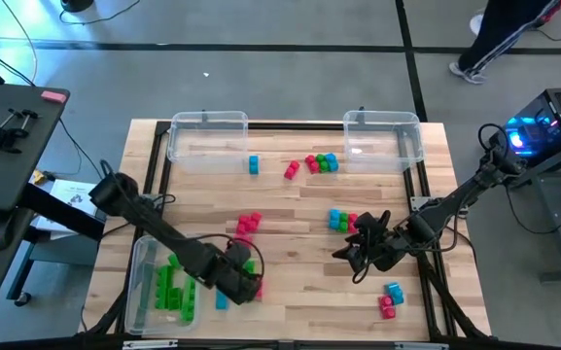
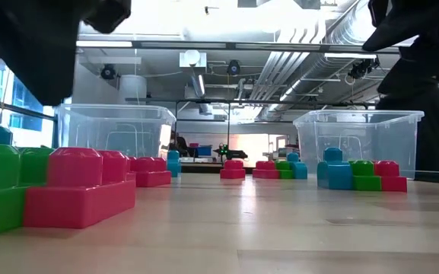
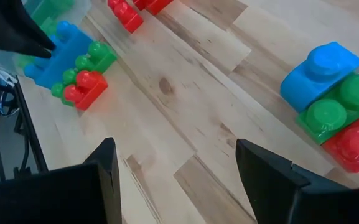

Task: Sort blocks
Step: Put the green game piece into the bottom left transparent bin

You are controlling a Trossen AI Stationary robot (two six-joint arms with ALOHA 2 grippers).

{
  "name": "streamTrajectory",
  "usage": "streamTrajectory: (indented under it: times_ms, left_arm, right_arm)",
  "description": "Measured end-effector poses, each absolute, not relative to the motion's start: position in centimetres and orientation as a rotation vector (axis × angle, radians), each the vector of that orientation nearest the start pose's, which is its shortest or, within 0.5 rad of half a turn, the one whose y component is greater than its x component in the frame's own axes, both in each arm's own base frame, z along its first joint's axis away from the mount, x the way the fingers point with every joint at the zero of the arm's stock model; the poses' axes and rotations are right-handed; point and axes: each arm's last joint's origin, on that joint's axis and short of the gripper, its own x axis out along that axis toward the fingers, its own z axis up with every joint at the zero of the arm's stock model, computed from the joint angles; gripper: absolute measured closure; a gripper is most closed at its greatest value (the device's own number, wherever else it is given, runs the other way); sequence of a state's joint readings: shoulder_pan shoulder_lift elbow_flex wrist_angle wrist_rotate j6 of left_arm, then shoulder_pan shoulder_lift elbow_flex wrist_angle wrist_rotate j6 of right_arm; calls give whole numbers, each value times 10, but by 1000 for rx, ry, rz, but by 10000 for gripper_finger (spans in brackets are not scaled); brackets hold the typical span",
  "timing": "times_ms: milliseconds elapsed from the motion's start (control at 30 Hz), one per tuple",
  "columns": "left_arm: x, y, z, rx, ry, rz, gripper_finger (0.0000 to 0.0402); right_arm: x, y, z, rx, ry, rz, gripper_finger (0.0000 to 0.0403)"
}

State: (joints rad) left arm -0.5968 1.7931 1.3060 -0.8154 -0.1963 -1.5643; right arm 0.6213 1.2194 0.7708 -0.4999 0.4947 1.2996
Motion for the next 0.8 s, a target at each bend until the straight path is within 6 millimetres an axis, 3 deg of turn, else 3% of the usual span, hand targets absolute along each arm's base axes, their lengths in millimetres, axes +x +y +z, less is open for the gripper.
streamTrajectory:
  times_ms: [400, 567, 800]
  left_arm:
    - [311, -169, 193, -950, 1142, 733, 184]
    - [313, -169, 184, -991, 1149, 784, 161]
    - [321, -164, 162, -990, 1203, 841, 162]
  right_arm:
    - [195, 122, 223, 716, 715, -406, 204]
    - [195, 122, 223, 709, 717, -404, 204]
    - [195, 122, 223, 687, 716, -408, 204]
